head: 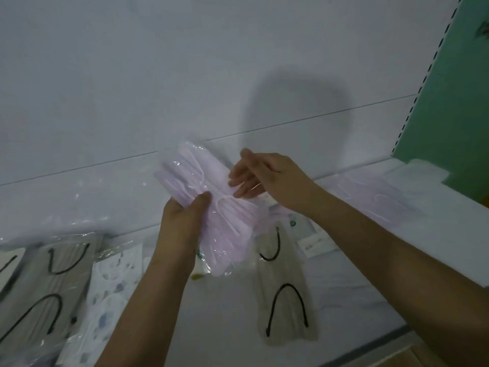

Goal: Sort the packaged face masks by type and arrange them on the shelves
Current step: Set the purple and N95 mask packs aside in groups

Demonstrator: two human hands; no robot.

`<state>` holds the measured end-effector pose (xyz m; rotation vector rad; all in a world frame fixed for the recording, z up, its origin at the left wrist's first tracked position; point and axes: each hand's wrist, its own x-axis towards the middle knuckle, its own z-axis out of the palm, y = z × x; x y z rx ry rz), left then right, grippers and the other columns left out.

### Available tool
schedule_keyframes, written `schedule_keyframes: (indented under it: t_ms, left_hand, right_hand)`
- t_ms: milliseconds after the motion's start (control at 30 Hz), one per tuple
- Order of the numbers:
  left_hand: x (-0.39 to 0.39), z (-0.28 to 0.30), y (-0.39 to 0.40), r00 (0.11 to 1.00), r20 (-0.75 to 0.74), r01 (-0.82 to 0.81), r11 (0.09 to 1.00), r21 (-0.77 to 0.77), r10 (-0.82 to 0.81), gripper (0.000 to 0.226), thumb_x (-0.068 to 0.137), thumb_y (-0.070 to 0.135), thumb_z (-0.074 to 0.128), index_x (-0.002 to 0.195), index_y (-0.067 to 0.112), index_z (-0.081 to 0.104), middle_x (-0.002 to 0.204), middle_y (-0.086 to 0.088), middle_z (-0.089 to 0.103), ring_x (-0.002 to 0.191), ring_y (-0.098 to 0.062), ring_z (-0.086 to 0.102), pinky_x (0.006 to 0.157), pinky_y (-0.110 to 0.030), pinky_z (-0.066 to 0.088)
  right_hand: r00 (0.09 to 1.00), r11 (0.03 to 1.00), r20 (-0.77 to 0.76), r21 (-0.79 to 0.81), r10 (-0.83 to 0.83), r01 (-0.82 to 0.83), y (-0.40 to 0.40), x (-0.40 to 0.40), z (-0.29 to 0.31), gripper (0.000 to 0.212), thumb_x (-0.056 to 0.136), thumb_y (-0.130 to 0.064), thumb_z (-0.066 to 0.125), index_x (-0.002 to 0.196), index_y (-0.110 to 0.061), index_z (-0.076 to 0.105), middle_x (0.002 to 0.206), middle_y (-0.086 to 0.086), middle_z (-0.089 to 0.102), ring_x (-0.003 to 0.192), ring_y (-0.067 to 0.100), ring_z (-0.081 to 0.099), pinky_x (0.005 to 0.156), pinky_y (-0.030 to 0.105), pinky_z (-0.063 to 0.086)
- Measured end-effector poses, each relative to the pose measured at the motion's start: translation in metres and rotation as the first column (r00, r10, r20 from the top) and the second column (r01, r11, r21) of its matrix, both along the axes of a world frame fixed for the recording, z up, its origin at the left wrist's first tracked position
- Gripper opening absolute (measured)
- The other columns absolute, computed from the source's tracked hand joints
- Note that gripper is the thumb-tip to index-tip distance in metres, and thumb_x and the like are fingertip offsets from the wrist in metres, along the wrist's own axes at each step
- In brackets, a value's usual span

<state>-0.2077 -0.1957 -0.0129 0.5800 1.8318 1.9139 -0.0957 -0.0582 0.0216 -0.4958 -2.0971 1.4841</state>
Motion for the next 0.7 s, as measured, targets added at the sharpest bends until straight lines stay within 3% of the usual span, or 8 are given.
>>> schedule_keyframes:
  t_ms: [67,133,167,233,367,500,567,700]
  left_hand:
    - [-0.007,-0.003,-0.003,0.997,0.031,-0.075,0.997,0.016,0.074,0.019,0.094,0.008,0.059,0.111,0.006,0.068,0.077,0.001,0.069,0.062,-0.009,0.064,0.05,-0.016,0.049]
    - [-0.012,0.001,-0.003,0.992,0.063,-0.113,0.992,0.058,0.109,0.011,0.093,0.007,0.059,0.099,0.011,0.068,0.066,0.007,0.068,0.059,-0.009,0.062,0.049,-0.015,0.048]
    - [-0.013,0.004,-0.003,0.99,0.082,-0.125,0.989,0.083,0.118,0.01,0.093,0.007,0.059,0.093,0.012,0.067,0.061,0.01,0.067,0.057,-0.007,0.062,0.05,-0.015,0.048]
    - [-0.015,0.008,0.001,0.984,0.097,-0.162,0.981,0.106,0.152,0.011,0.092,0.007,0.06,0.087,0.014,0.066,0.056,0.013,0.066,0.052,-0.003,0.061,0.051,-0.015,0.048]
    - [-0.012,0.003,0.001,0.975,0.124,-0.201,0.973,0.117,0.186,0.014,0.092,0.007,0.059,0.08,0.015,0.063,0.052,0.013,0.06,0.049,-0.003,0.056,0.048,-0.014,0.044]
    - [-0.008,0.003,-0.008,0.972,0.1,-0.225,0.965,0.133,0.213,0.018,0.092,0.005,0.057,0.077,0.015,0.06,0.048,0.014,0.055,0.044,-0.002,0.051,0.044,-0.011,0.04]
    - [-0.011,0.005,-0.014,0.963,0.083,-0.265,0.956,0.129,0.256,0.017,0.092,0.007,0.059,0.076,0.014,0.058,0.047,0.014,0.053,0.042,-0.001,0.049,0.042,-0.01,0.038]
    - [-0.016,0.006,-0.024,0.952,0.061,-0.307,0.945,0.117,0.301,0.012,0.091,0.011,0.06,0.08,0.014,0.057,0.05,0.011,0.049,0.04,-0.002,0.045,0.04,-0.011,0.034]
  right_hand:
    - [0.934,0.909,0.134,0.308,-0.332,0.279,0.033,0.022,-0.014,0.049,0.098,-0.048,0.05,0.077,-0.006,0.067,0.071,0.008,0.071,0.062,0.02,0.068,0.063,0.032,0.055]
    - [0.72,0.733,0.384,0.632,-0.578,0.252,0.052,0.044,-0.041,0.056,0.09,-0.063,0.051,0.065,-0.013,0.059,0.064,0.002,0.063,0.062,0.017,0.06,0.056,0.029,0.046]
    - [0.642,0.744,0.495,0.643,-0.585,0.182,0.055,0.049,-0.056,0.058,0.085,-0.069,0.052,0.062,-0.016,0.053,0.062,-0.002,0.056,0.06,0.013,0.054,0.052,0.027,0.038]
    - [0.679,0.848,0.579,0.515,-0.452,0.126,0.053,0.046,-0.074,0.05,0.08,-0.067,0.062,0.064,-0.023,0.044,0.064,-0.009,0.046,0.058,0.002,0.043,0.049,0.021,0.029]
    - [0.878,0.892,0.263,0.332,-0.399,0.306,0.056,0.021,-0.085,0.036,0.078,-0.035,0.08,0.078,-0.018,0.048,0.07,-0.012,0.048,0.061,-0.002,0.043,0.051,0.012,0.035]
    - [0.888,0.82,0.041,0.406,-0.458,0.404,0.067,0.013,-0.079,0.021,0.085,-0.025,0.072,0.076,-0.012,0.058,0.07,-0.002,0.063,0.064,0.014,0.063,0.059,0.027,0.048]
    - [0.904,0.842,0.008,0.368,-0.427,0.394,0.075,0.013,-0.069,0.013,0.088,-0.018,0.068,0.084,-0.008,0.06,0.079,0.004,0.069,0.063,0.012,0.069,0.059,0.02,0.053]
    - [0.886,0.854,-0.065,0.244,-0.458,0.459,0.098,0.018,-0.043,0.008,0.091,-0.011,0.061,0.097,-0.01,0.056,0.091,0.008,0.072,0.065,0.011,0.07,0.068,0.035,0.061]
